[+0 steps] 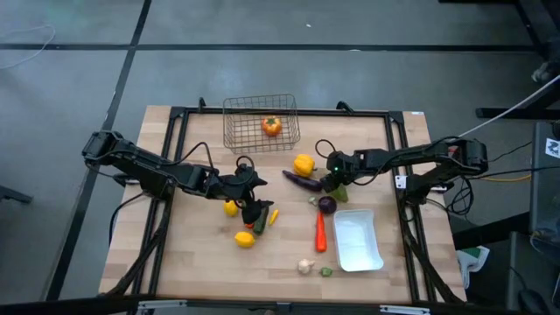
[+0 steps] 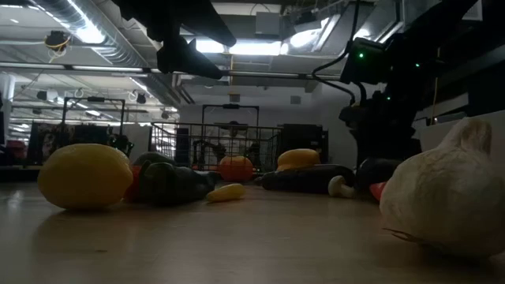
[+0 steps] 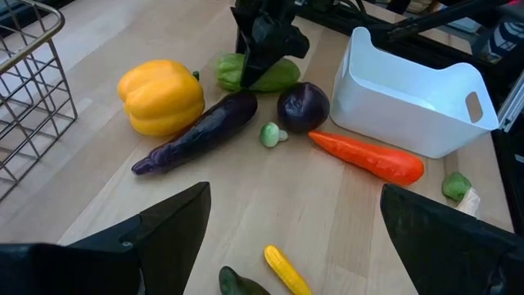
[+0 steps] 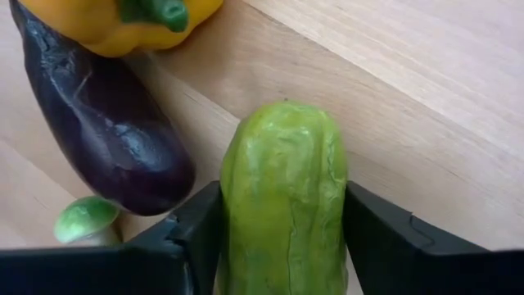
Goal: Sort produce into baskets
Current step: Put the chayote into the white bin
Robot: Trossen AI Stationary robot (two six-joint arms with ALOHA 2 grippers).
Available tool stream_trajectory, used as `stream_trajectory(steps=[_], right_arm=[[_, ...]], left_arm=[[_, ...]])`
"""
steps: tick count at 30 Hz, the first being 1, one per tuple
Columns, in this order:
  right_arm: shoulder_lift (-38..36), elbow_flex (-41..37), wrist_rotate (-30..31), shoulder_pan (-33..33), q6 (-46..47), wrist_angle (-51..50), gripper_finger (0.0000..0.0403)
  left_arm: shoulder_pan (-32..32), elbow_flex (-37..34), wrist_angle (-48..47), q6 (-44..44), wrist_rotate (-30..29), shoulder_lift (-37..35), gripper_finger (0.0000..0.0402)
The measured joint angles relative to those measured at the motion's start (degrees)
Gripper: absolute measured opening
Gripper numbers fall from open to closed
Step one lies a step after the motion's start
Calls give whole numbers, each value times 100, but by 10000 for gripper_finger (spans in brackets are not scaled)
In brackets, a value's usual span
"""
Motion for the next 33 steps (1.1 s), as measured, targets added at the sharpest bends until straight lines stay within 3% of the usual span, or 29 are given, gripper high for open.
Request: stream_trajectory(steps=[14, 28, 33], right_arm=[[12, 275, 10, 0, -436, -143, 191], [-9, 1957, 65, 9, -1163, -2209, 194], [-11, 2743, -185, 108, -1193, -2853, 194]], left_arm=[[0, 0, 4, -7, 0, -7, 351], [-1, 0, 15, 0, 0, -15, 351], [-2, 0, 15, 2, 0, -15, 351]])
